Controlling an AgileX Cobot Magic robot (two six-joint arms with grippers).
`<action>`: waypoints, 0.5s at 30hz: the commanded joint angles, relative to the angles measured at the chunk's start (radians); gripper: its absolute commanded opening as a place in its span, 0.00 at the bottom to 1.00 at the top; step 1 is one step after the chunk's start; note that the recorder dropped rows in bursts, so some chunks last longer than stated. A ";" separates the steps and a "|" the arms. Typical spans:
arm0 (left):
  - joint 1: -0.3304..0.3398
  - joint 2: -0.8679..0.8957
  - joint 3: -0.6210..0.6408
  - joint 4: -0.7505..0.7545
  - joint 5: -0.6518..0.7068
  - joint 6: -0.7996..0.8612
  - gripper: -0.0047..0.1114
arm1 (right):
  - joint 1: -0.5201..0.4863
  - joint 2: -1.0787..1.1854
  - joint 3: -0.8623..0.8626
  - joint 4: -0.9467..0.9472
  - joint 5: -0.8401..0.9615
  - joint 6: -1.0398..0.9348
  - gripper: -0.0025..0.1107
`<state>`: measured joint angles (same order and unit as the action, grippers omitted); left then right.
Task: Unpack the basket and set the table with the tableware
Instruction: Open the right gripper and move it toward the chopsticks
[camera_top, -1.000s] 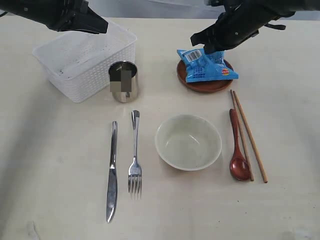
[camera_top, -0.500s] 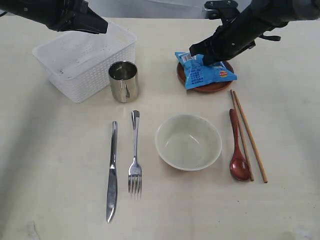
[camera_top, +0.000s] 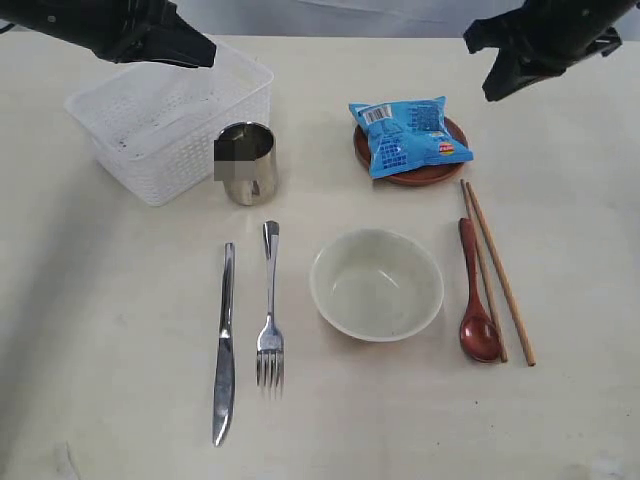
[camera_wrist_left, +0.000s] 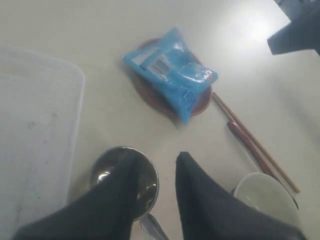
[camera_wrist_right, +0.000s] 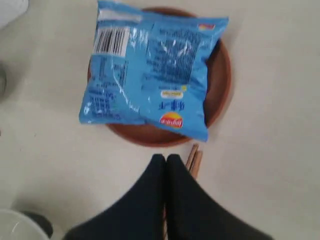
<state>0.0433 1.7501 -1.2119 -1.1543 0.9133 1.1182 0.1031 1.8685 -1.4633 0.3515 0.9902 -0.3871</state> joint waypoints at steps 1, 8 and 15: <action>0.003 -0.001 0.006 -0.012 0.008 0.003 0.26 | 0.016 -0.017 0.064 -0.054 0.119 0.068 0.02; 0.003 -0.001 0.006 -0.012 0.025 0.003 0.26 | 0.074 -0.022 0.338 -0.176 -0.057 0.200 0.02; 0.003 -0.001 0.006 -0.012 0.034 0.003 0.26 | 0.076 -0.022 0.430 -0.180 -0.098 0.207 0.23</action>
<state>0.0433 1.7501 -1.2119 -1.1543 0.9390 1.1182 0.1813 1.8568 -1.0540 0.1864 0.9146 -0.1819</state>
